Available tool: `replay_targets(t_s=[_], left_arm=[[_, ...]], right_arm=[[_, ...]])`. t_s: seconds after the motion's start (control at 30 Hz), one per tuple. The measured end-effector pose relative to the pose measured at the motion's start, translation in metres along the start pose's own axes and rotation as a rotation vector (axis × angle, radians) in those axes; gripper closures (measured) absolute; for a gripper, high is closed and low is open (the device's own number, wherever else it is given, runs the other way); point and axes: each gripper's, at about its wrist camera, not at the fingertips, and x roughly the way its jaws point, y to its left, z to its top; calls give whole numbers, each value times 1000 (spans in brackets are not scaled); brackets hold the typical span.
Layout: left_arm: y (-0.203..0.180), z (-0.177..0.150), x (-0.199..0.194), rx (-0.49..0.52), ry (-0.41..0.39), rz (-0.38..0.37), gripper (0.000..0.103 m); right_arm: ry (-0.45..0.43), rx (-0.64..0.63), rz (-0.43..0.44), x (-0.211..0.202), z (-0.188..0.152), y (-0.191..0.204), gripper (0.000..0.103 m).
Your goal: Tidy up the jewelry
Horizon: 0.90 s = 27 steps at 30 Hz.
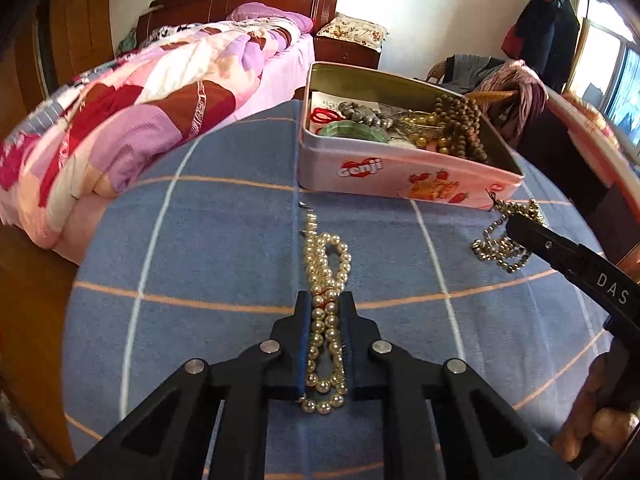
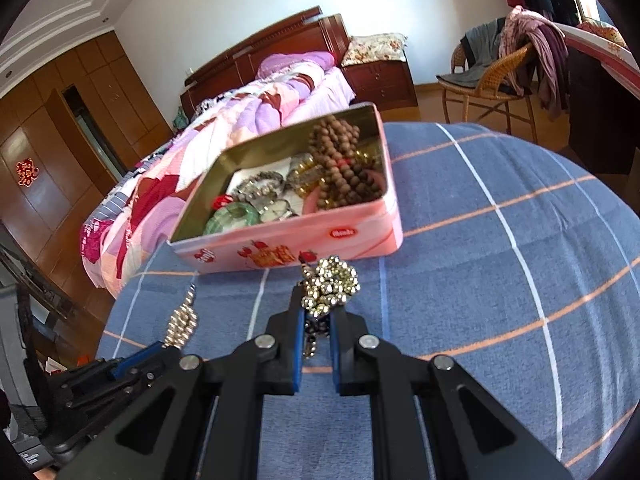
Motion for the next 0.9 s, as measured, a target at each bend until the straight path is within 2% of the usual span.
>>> replay_targets(t_s=[0.17,0.23,0.37,0.57,0.7,0.8,0.9], left_arm=[[-13,-9,-18,16,-41,-39,91],[-17,-11,-27,26,-59,-48,103],[-23,-13,-49,26,-108,-98,103],[-25,-11,-78,39,-171,-109,103],[-15,-12,-73,19,-130,-107,103],[-12,-11,-50,5,-61,-124,103],[-18,-11,-24,19,17,-109,102]], right_arm=[[-25,-3,-11,-13,-4,5,89],[-50,-22,-26,-26,-9,10,89],[-92,-64,-50,-51,-19,22,89],[-127,-95,-60,-74,-22,33,89],[-137,-103,-61,-82,-26,37,89],[-128,-105,-53,-83,-31,40,89],[-119,-113,-50,-82,-34,42,89]])
